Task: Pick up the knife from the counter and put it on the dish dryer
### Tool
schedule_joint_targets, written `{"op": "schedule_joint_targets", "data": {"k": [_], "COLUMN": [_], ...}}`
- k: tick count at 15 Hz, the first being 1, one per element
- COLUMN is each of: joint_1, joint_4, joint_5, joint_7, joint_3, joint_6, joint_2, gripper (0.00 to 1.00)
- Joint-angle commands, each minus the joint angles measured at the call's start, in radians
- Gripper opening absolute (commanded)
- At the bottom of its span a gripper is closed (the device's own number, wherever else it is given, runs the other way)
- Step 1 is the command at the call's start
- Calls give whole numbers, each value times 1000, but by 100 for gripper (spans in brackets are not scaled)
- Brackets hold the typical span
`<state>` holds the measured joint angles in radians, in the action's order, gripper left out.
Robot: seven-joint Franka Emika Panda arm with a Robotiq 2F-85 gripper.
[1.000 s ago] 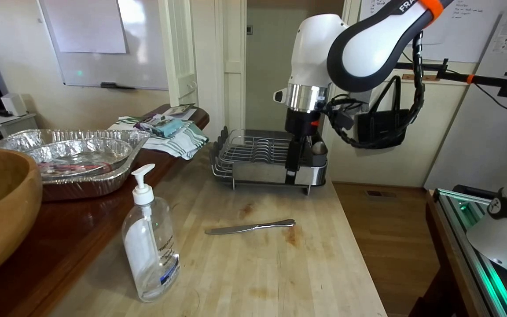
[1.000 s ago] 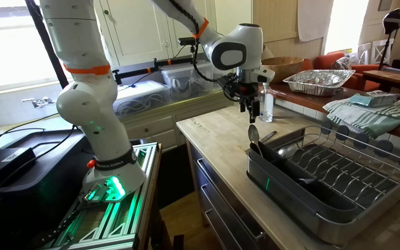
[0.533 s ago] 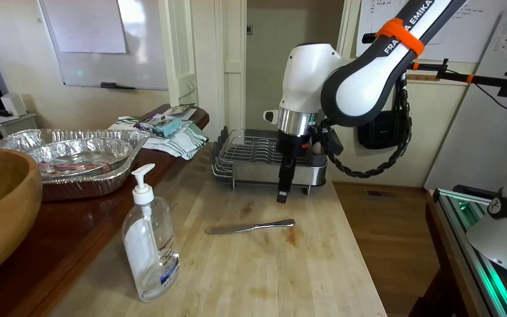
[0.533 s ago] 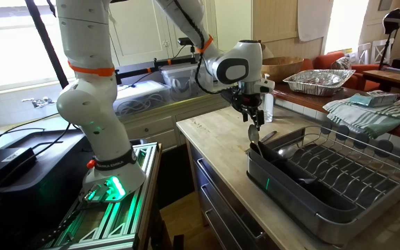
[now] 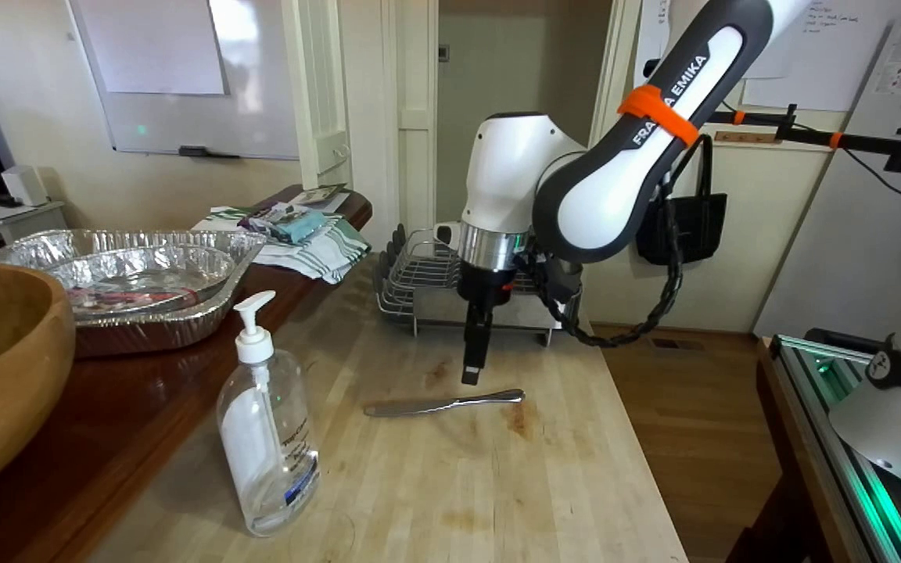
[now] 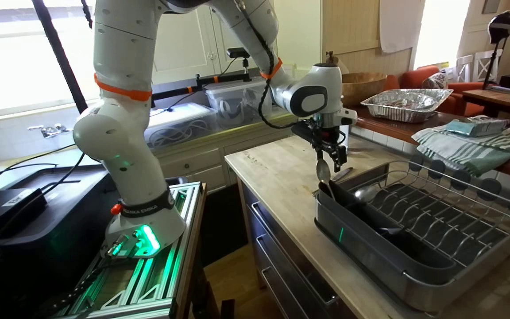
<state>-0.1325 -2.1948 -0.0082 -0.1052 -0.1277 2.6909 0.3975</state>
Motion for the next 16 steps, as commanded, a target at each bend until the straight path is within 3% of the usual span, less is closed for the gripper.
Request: {"op": "schedule_joint_targets", "data": {"k": [1, 9, 10, 11, 12, 13, 16], "joint_1": [-7, -30, -29, -29, -31, -32, -35], "joint_4": [88, 176, 182, 189, 195, 200, 214], "joint_5": [-27, -62, -64, -67, -70, -73, -78], "joint_7": [-16, -17, -18, -19, -18, -17, -17], "joint_3": [-8, 4, 4, 3, 4, 5, 6], "joint_6": [19, 9, 9, 7, 6, 5, 3], "joint_2": [106, 218, 225, 233, 240, 246, 261], "gripper": [100, 100, 94, 78, 70, 69, 45]}}
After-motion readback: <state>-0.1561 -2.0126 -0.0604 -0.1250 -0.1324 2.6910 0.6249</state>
